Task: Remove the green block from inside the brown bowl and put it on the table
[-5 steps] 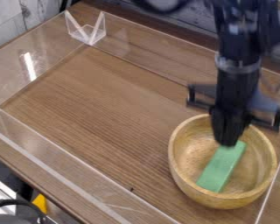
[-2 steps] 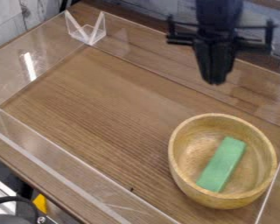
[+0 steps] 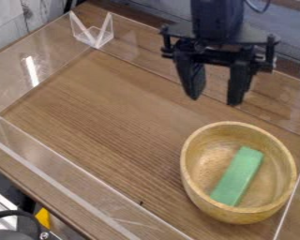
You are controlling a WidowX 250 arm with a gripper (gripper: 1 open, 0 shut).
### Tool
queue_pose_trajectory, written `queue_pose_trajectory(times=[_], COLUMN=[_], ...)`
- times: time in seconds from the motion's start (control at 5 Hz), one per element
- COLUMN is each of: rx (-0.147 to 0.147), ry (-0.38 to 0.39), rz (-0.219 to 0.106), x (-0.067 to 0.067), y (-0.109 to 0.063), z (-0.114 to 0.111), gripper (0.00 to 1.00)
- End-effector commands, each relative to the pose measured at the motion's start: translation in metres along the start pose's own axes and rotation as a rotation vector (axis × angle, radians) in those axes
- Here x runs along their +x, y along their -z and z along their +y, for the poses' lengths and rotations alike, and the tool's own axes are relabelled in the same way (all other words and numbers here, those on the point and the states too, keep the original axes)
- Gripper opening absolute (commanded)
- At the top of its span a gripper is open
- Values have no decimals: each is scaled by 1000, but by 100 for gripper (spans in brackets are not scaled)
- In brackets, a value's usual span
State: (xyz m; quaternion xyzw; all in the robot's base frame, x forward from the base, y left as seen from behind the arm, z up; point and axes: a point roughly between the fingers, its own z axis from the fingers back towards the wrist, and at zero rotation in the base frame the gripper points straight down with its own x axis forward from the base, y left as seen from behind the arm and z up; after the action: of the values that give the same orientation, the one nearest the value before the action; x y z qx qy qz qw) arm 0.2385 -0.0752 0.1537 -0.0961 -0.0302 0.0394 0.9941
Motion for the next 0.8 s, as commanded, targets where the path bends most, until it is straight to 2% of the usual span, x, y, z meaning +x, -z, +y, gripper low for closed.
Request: queue_pose_trajectory(times=[0.0,0.2,0.6], rx=[0,10,24], ry=[29,44,49], rz=[-27,-10,-1], x=[-7,-14,-15], y=[5,20,49], z=[-12,-20,-28], gripper=[100,100,100])
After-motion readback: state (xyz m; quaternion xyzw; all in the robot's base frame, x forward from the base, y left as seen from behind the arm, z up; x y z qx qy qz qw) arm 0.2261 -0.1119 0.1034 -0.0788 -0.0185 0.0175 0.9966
